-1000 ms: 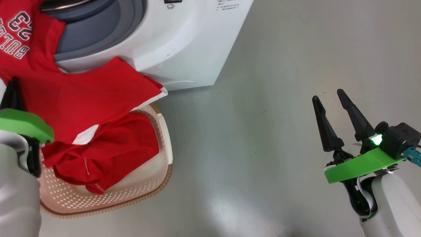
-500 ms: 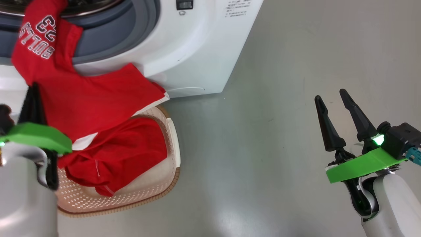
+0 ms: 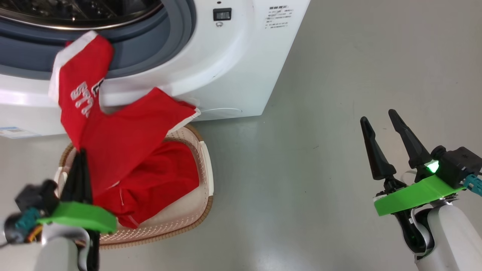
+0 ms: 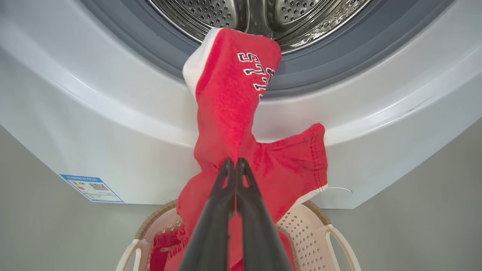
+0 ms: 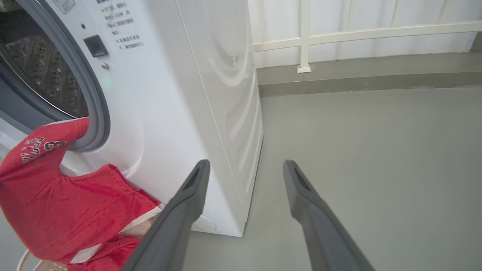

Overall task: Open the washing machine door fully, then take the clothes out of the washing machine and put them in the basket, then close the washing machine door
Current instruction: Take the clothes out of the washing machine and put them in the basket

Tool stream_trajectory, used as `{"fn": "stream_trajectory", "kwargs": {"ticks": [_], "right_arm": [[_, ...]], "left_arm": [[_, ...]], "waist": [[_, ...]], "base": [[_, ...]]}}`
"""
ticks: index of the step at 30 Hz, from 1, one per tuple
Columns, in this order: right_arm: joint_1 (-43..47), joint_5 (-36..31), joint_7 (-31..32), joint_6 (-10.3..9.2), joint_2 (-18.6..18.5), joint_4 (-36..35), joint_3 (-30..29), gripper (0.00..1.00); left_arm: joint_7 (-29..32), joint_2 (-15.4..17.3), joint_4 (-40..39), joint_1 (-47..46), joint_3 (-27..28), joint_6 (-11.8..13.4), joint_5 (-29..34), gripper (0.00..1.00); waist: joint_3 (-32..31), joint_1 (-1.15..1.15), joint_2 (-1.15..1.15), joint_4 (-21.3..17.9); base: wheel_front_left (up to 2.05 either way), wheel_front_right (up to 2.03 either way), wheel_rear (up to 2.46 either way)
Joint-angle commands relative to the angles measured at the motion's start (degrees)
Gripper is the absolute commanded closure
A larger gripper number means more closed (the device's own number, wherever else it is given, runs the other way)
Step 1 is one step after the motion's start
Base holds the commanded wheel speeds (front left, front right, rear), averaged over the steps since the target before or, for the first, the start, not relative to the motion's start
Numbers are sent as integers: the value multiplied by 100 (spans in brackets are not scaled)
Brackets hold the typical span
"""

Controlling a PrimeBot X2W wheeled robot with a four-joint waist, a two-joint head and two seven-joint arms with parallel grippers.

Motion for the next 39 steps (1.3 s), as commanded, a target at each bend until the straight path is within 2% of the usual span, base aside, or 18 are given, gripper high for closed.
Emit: {"fn": "stream_trajectory", "kwargs": {"ticks": [1,10,22,29,39], "right_arm": [[153,-55,-68,9,-79,-131,108,0],[137,-40,-68,9,-92,-123,173,0],[94,-28,-68,9,-90,-125,185,0],[54,-37,-68,9,-66,-162,151,0],[-173,-19,-68,9,-9,-177,216,0]], "left_arm": [[-47,105,-184,225,111,-17,45,100],[-47,-80,280,753,88,-13,99,100],[-47,-69,1299,525,85,-14,218,100],[-47,-113,1859,-10,-57,-15,303,100],[-47,-92,3056,-1150,-498,-17,498,100]], "waist": [[2,0,0,4],[3,0,0,-23],[90,0,0,-126],[246,0,0,-135],[550,0,0,-275]], "base": [[0,0,0],[0,0,0],[0,0,0],[0,0,0],[0,0,0]]}}
